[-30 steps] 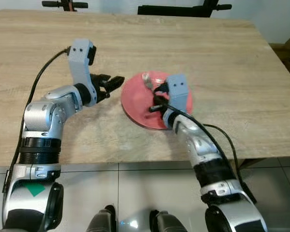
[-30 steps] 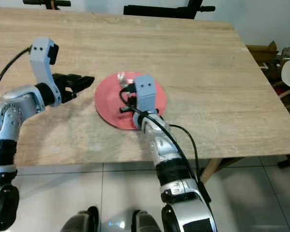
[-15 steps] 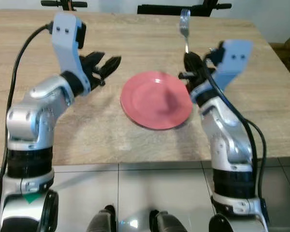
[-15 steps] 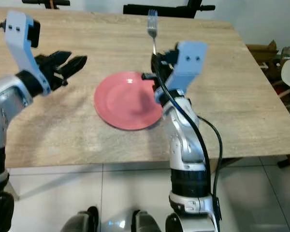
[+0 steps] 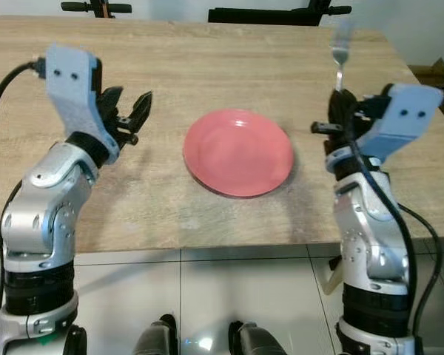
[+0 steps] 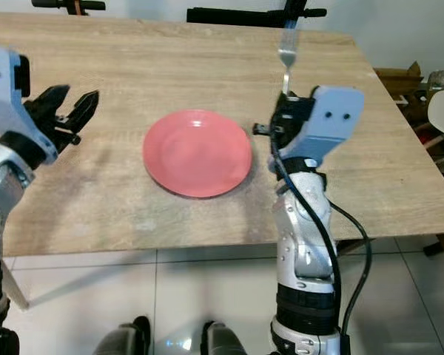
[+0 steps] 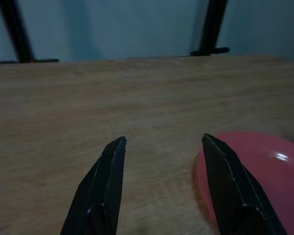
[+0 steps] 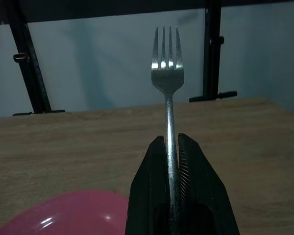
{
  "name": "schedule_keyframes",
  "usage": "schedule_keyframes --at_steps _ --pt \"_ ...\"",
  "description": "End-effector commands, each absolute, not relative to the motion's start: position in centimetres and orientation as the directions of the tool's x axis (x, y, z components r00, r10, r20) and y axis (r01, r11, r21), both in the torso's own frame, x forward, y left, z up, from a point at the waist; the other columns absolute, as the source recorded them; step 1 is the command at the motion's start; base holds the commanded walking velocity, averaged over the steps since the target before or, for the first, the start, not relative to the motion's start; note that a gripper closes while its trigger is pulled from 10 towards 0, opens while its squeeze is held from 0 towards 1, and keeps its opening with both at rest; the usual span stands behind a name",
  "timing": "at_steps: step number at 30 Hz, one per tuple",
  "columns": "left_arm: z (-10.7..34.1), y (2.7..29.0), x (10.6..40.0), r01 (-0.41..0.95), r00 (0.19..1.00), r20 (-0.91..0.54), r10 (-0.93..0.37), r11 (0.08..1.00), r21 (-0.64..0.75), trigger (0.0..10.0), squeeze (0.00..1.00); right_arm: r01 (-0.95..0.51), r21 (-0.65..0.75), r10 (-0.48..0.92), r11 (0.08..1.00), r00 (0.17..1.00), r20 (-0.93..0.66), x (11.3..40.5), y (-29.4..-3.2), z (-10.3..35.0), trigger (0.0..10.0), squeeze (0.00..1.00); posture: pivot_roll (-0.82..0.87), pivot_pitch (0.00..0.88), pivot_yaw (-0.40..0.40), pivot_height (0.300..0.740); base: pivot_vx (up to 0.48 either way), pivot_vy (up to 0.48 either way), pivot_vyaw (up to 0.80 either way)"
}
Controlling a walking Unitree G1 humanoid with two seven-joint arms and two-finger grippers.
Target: Setting the table
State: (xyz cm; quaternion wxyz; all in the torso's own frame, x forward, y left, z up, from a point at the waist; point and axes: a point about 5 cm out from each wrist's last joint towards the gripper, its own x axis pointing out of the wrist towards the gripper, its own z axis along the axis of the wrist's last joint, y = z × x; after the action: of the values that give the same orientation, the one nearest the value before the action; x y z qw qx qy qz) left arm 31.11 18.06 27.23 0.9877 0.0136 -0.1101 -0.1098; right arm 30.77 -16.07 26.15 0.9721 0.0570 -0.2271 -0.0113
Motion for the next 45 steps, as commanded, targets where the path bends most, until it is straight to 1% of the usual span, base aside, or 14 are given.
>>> schedule_keyframes --at_steps 1,7,9,19,23,27,31,35,37,39,40,43,45 --pt "26.7 17.8 30.9 0.2 0.954 0.214 -0.209 0.978 0.065 10.0 0.0 0.003 0.122 -0.058 0.992 0.892 0.448 30.6 -16.3 26.3 10.0 0.0 -0.06 0.098 0.003 0.74 0.0 0.0 0.0" --pt "26.2 17.5 30.8 0.187 0.955 0.221 -0.199 0.98 0.075 10.0 0.0 0.008 0.127 -0.065 0.992 0.891 0.449 30.8 -16.4 26.4 10.0 0.0 -0.06 0.089 0.001 0.74 0.0 0.0 0.0" --pt "26.0 17.3 30.9 0.189 0.956 0.219 -0.194 0.981 0.044 10.0 0.0 0.008 0.124 -0.064 0.992 0.89 0.451 30.9 -16.3 26.5 10.0 0.0 -0.06 0.09 0.007 0.74 0.0 0.0 0.0" --pt "25.6 17.0 31.0 0.168 0.957 0.228 -0.177 0.984 0.058 10.0 0.0 0.01 0.125 -0.065 0.992 0.894 0.443 31.2 -16.3 26.3 10.0 0.0 -0.07 0.072 0.011 0.74 0.0 0.0 0.0" --pt "25.3 17.1 31.1 0.162 0.959 0.224 -0.171 0.985 0.057 10.0 0.0 0.013 0.132 -0.069 0.991 0.902 0.426 31.3 -16.3 25.7 10.0 0.0 -0.07 0.065 0.009 0.74 0.0 0.0 0.0" --pt "24.8 17.2 31.2 0.151 0.963 0.216 -0.158 0.987 0.052 10.0 0.0 0.012 0.12 -0.059 0.993 0.914 0.401 31.2 -16.1 24.5 10.0 0.0 -0.08 0.058 0.017 0.74 0.0 0.0 0.0" --pt "24.6 16.7 31.2 0.162 0.962 0.209 -0.175 0.984 0.075 10.0 0.0 0.027 0.09 -0.06 0.996 0.918 0.393 31.0 -16.4 23.8 10.0 0.0 -0.07 0.056 0.024 0.74 0.0 0.0 0.0" --pt "24.5 16.8 31.3 0.162 0.962 0.209 -0.175 0.984 0.08 10.0 0.0 0.018 0.077 -0.05 0.997 0.899 0.435 30.9 -16.2 24.4 10.0 0.0 -0.08 0.058 0.019 0.74 0.0 0.0 0.0" --pt "24.5 16.6 31.4 0.158 0.962 0.214 -0.169 0.985 0.068 10.0 0.0 -0.012 0.025 -0.002 1.0 0.867 0.498 30.8 -15.6 25.7 10.0 0.0 -0.08 0.054 0.024 0.74 0.0 0.0 0.0" --pt "24.6 16.3 31.5 0.164 0.959 0.222 -0.177 0.984 0.074 10.0 0.0 -0.044 0.014 0.029 0.999 0.833 0.553 30.7 -15.0 27.0 10.0 0.0 -0.07 0.054 0.021 0.74 0.0 0.0 0.0" --pt "24.6 16.3 31.5 0.164 0.959 0.222 -0.177 0.984 0.074 10.0 0.0 -0.044 0.014 0.029 0.999 0.833 0.553 30.7 -15.0 27.0 10.0 0.0 -0.07 0.054 0.021 0.74 0.0 0.0 0.0" --pt "25.0 16.3 31.5 0.164 0.956 0.234 -0.178 0.983 0.08 10.0 0.0 -0.099 -0.02 0.09 0.995 0.785 0.613 30.6 -14.2 28.8 10.0 0.0 -0.07 0.054 0.019 0.74 0.0 0.0 0.0" --pt "25.1 16.4 31.5 0.162 0.956 0.236 -0.176 0.984 0.079 10.0 0.0 -0.112 -0.029 0.106 0.993 0.776 0.621 30.5 -14.0 29.0 10.0 0.0 -0.07 0.054 0.019 0.74 0.0 0.0 0.0"
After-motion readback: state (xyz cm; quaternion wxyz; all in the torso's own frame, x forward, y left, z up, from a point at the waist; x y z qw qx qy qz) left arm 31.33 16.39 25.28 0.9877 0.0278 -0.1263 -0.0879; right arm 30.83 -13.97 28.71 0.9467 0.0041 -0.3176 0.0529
